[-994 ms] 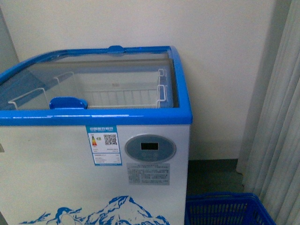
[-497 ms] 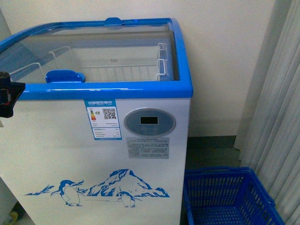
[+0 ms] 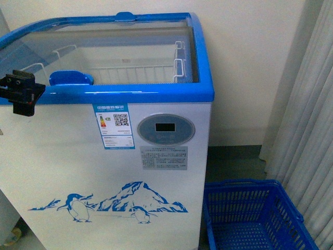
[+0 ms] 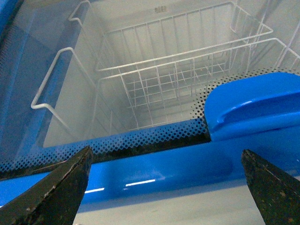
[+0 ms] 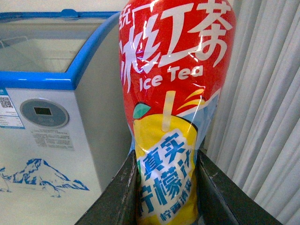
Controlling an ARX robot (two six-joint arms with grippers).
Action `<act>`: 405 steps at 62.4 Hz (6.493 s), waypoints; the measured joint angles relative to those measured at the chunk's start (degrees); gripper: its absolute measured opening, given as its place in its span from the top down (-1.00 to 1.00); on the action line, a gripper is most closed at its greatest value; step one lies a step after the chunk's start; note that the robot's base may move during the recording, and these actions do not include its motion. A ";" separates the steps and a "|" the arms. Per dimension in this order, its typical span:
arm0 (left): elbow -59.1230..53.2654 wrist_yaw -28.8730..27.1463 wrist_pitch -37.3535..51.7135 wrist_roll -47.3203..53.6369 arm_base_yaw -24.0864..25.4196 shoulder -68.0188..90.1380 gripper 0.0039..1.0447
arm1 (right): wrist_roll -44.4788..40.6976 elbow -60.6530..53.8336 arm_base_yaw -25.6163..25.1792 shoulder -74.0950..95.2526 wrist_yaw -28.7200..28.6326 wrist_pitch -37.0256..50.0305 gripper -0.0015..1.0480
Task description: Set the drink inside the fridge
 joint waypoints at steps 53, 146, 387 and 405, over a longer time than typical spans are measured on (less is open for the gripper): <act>25.94 -0.17 -10.88 2.10 -1.84 15.02 -0.85 | 0.00 0.00 0.00 0.02 -0.02 0.00 0.44; 51.43 -9.11 -18.86 -6.14 -4.76 26.75 -0.85 | 0.00 0.00 0.00 0.02 0.00 0.00 0.44; -52.41 -12.11 -35.36 -16.52 -3.65 -103.47 -0.85 | -22.60 55.80 11.91 85.85 8.00 27.34 0.44; -52.41 -12.11 -35.39 -16.52 -3.65 -103.47 -0.85 | -32.61 75.49 18.78 98.55 10.43 20.26 0.44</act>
